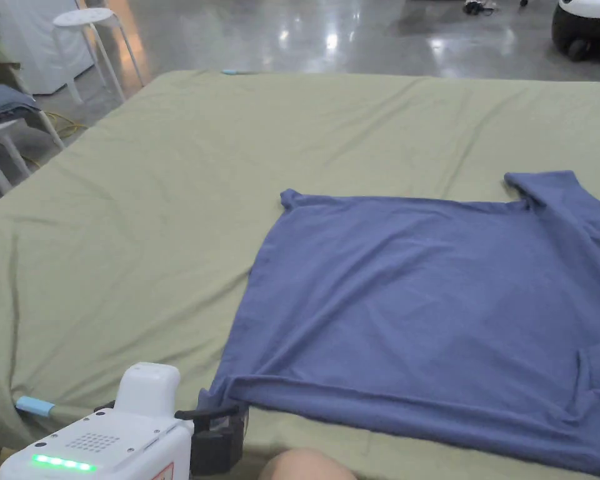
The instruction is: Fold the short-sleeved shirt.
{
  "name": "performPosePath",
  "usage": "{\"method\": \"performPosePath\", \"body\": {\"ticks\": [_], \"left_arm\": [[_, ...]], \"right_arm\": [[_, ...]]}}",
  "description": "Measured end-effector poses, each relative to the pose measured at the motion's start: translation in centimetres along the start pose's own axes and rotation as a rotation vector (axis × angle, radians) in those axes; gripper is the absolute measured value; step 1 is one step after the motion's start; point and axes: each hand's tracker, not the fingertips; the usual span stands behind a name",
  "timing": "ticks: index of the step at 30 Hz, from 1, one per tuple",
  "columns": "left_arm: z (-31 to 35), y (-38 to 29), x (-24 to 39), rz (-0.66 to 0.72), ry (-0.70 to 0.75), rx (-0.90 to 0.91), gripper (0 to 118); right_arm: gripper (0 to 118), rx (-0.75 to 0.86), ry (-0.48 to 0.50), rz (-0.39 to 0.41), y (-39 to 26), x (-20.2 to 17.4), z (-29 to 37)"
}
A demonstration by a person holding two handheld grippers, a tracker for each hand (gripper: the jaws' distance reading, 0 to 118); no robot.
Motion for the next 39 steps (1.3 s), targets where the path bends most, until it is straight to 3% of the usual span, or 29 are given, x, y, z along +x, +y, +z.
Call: {"method": "performPosePath", "body": {"ticks": [2, 3, 8, 9, 12, 20, 21, 22, 23, 24, 30, 32, 33, 34, 35, 36, 39], "left_arm": [[-1.0, 0.5, -1.0, 0.026, -0.017, -0.008, 94], [-1.4, 0.7, -1.4, 0.059, -0.035, -0.019, 86], [-2.9, 0.5, -1.9, 0.058, -0.046, -0.055, 15], [-2.9, 0.3, -1.7, 0.051, -0.071, -0.068, 7], [-2.4, 0.1, -0.8, -0.017, -0.045, -0.048, 4], [1.3, 1.6, -0.5, 0.016, -0.04, 0.065, 3], [1.5, 1.9, -0.1, 0.003, -0.041, 0.064, 3], [1.7, 2.1, 0.2, -0.015, -0.034, 0.073, 3], [1.7, 2.1, 0.4, -0.033, -0.029, 0.081, 3], [1.7, 2.2, 0.6, -0.046, -0.023, 0.079, 3], [1.0, 2.4, 1.0, -0.044, -0.016, 0.063, 3], [1.0, 2.3, 1.1, -0.05, -0.01, 0.058, 3], [0.6, 2.3, 0.6, -0.055, -0.004, 0.055, 3], [0.6, 2.2, 0.7, -0.058, -0.002, 0.054, 3], [0.5, 2.1, 0.7, -0.062, -0.001, 0.053, 3], [0.5, 2.0, 0.6, -0.063, -0.002, 0.049, 3], [0.2, 2.0, 0.8, -0.062, 0.004, 0.038, 3]], "right_arm": [[0, -0.016, -0.006, 0.002, -0.3, 0.1, -0.3], [0, -0.025, -0.005, 0.001, -0.5, 0.2, -0.5], [0, -0.084, -0.022, 0.004, -1.8, 0.5, -1.6], [0, -0.089, -0.019, 0.001, -1.9, 0.7, -1.7], [0, -0.096, -0.016, -0.008, -2.0, 1.0, -1.8], [2, -0.113, -0.06, -0.023, -2.8, 3.3, -1.8], [19, -0.119, -0.057, -0.032, -3.1, 4.0, -2.0], [68, -0.127, -0.048, -0.043, -3.5, 4.6, -2.3], [108, -0.137, -0.038, -0.049, -3.7, 5.1, -2.5], [118, -0.155, -0.039, -0.046, -4.3, 5.7, -2.9], [114, -0.268, -0.122, -0.066, -6.8, 9.2, -6.0], [106, -0.284, -0.141, -0.056, -7.9, 9.9, -6.8], [94, -0.293, -0.146, -0.055, -8.2, 10.0, -7.0], [63, -0.303, -0.138, -0.058, -8.5, 10.1, -7.3], [41, -0.329, -0.121, -0.051, -8.8, 10.1, -7.6], [27, -0.356, -0.118, -0.027, -9.4, 10.0, -7.9], [9, -0.387, -0.12, 0.002, -9.8, 9.8, -8.2]]}}
